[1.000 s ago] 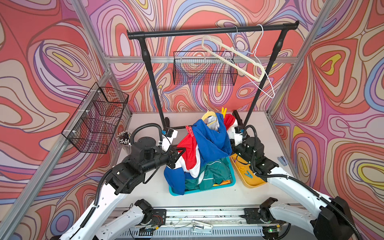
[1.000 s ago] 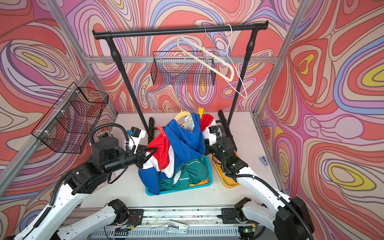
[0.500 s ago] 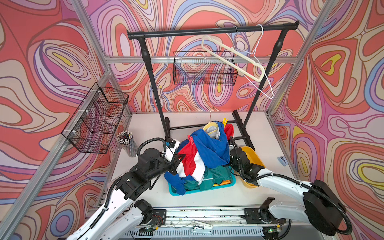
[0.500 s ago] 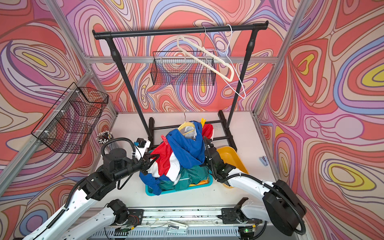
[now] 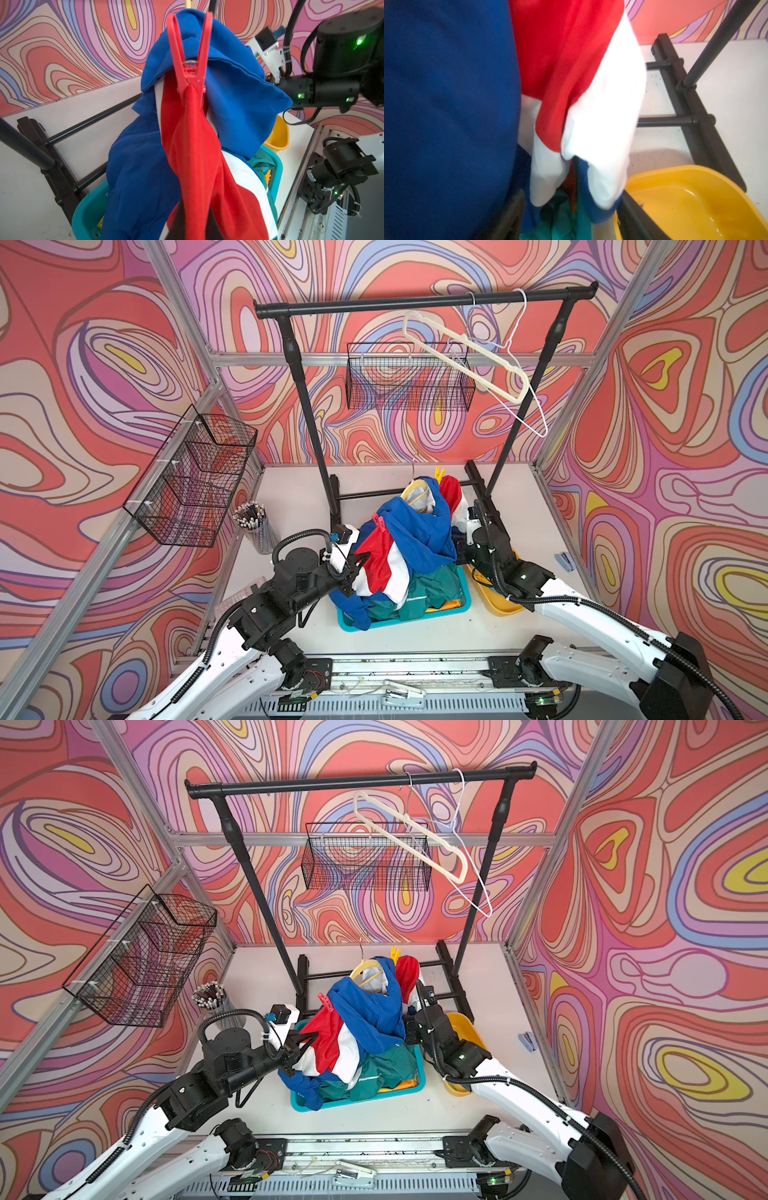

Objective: Remove the clothespins securing jackets to the hanger
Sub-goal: Adjust the jacket in the basket.

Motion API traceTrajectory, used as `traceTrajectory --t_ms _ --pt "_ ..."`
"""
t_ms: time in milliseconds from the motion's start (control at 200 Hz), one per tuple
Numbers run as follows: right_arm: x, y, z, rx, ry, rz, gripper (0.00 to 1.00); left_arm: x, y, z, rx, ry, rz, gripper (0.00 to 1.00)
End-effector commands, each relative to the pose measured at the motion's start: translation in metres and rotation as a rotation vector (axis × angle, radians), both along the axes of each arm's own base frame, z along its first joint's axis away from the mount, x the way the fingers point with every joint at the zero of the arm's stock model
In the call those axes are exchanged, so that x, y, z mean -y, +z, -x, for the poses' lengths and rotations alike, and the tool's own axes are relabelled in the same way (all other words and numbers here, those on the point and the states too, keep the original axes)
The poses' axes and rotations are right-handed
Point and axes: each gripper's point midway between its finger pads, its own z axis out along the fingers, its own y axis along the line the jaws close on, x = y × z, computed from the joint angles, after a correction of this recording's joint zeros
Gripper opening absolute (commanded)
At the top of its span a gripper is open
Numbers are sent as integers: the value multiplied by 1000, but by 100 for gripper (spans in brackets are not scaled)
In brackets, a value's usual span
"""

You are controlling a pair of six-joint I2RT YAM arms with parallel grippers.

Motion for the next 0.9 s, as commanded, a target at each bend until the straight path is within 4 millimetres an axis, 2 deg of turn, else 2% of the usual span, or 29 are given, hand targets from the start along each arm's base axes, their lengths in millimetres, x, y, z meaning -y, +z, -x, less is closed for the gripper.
traceTrajectory --t_ms 0,75,220,370,501,526,631,756,896 --pt "10 16 4 -28 -16 55 72 -6 3 -5 75 74 -42 0" --pt "14 31 3 -24 -19 46 72 -3 -1 -2 92 68 -51 0" --pt "36 55 0 -17 -69 -20 72 -5 -12 1 93 76 -68 0" --pt "61 75 -5 -12 -145 -84 72 -7 -10 6 146 83 -104 0" --pt "52 84 -16 -39 -146 -150 72 -1 -14 13 201 74 -172 0" --pt "51 87 -19 -43 -153 -162 71 3 -9 14 226 75 -156 0" --pt "47 93 -32 -51 -188 -210 71 14 -8 23 286 57 -175 0" --pt "50 107 -43 -34 -231 -275 70 25 -8 31 340 40 -210 0" --pt "59 114 -47 -28 -279 -358 67 32 -11 36 383 43 -279 0"
